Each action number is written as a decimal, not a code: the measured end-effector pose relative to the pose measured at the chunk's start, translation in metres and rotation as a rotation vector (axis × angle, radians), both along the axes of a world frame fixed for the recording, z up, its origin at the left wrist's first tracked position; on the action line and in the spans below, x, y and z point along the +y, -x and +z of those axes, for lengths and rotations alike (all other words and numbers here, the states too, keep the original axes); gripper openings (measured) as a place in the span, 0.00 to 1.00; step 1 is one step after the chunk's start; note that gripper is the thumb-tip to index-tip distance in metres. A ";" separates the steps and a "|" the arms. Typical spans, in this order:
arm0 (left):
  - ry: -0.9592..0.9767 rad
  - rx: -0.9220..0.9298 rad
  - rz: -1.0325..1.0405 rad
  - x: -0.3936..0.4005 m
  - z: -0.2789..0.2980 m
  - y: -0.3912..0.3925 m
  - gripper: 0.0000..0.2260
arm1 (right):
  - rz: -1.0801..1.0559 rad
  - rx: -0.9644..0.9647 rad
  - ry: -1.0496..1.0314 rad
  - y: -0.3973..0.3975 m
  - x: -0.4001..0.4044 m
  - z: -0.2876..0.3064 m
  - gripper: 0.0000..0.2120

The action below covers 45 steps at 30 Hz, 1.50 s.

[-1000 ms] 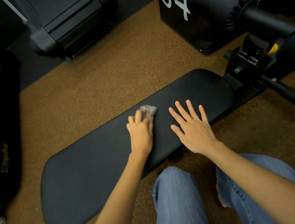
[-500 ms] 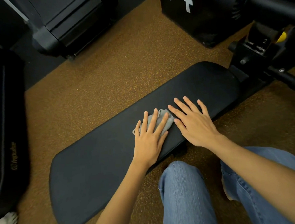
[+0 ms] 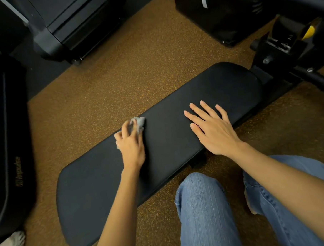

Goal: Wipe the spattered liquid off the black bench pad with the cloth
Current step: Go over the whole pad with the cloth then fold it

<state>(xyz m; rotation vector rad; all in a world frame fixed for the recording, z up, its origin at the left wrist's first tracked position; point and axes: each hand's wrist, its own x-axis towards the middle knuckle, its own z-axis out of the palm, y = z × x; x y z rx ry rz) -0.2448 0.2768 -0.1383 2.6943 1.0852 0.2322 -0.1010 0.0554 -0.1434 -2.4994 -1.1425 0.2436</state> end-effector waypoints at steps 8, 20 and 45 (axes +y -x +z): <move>-0.050 -0.043 -0.331 -0.085 -0.009 -0.002 0.21 | 0.013 -0.050 0.083 0.006 0.007 -0.005 0.27; -0.035 -0.044 -0.243 -0.096 -0.007 0.021 0.19 | 0.079 -0.139 0.144 0.015 0.011 -0.009 0.27; -0.119 0.008 -0.071 -0.023 -0.003 0.047 0.20 | 0.273 -0.093 0.054 0.039 0.022 -0.002 0.23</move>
